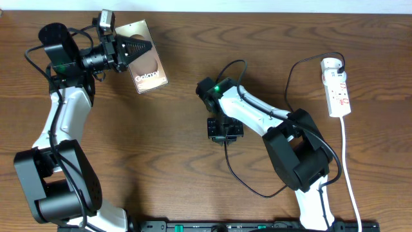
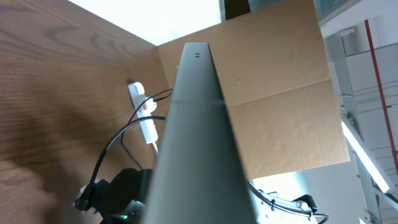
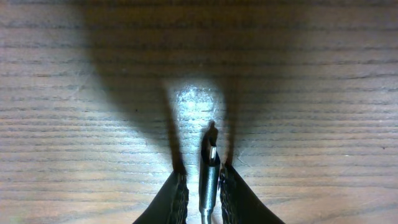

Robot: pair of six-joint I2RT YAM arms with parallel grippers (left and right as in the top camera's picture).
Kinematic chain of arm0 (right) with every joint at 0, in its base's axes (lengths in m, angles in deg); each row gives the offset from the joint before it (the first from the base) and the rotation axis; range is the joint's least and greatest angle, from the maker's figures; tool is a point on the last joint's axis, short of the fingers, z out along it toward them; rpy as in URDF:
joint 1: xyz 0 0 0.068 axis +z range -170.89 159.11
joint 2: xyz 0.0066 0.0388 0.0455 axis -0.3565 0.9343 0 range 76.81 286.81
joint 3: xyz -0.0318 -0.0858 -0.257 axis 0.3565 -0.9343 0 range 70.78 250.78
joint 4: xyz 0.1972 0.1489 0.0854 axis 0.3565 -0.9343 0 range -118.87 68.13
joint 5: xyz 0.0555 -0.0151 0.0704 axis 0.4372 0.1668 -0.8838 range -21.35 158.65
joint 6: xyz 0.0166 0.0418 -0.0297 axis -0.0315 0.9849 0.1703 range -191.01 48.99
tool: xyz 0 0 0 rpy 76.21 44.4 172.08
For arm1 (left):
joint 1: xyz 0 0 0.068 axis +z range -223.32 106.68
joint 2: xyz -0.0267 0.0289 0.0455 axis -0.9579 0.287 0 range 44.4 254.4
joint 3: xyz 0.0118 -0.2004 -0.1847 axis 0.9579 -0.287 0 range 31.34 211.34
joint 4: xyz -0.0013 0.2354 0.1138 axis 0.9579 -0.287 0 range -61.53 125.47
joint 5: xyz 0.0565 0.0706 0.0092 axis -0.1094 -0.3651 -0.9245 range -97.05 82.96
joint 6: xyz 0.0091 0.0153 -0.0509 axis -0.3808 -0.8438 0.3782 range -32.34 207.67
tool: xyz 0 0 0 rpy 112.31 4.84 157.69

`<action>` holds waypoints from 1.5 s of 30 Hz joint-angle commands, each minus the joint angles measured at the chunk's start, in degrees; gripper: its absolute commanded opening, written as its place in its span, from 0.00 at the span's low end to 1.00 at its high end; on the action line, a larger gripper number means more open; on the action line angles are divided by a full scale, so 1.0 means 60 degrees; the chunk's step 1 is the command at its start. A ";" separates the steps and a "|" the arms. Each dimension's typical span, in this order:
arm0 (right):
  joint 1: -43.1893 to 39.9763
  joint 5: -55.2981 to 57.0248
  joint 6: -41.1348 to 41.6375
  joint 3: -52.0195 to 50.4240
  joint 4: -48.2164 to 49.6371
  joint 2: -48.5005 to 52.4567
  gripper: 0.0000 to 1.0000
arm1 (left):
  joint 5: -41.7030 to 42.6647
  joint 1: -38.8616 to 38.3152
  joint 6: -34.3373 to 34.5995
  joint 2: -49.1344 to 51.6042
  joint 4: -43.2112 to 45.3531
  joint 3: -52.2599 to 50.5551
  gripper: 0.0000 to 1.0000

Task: Plug charger to phone and switch on socket
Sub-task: 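Grasp the cable plug with the right gripper and lift it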

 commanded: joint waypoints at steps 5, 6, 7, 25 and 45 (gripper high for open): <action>0.0066 -0.0022 0.0000 -0.0484 0.0073 0.0372 0.18 | 0.0266 0.0040 -0.0157 -0.0124 0.0076 -0.0004 0.07; 0.0066 -0.0018 0.0000 -0.0484 0.0073 0.0372 0.18 | 0.0266 0.0040 -0.0157 -0.0124 0.0076 -0.0004 0.08; 0.0066 -0.0018 0.0000 -0.0484 0.0076 0.0372 0.17 | 0.0262 0.0040 -0.0157 -0.0124 0.0076 -0.0004 0.08; 0.0076 -0.0051 0.0000 -0.0484 0.0069 0.0372 0.01 | 0.0266 0.0040 -0.0157 -0.0124 0.0076 -0.0004 0.08; -0.2798 -1.0561 -0.6659 0.4743 -0.1005 0.0266 0.01 | 0.0262 0.0040 -0.0160 -0.0124 0.0080 -0.0004 0.08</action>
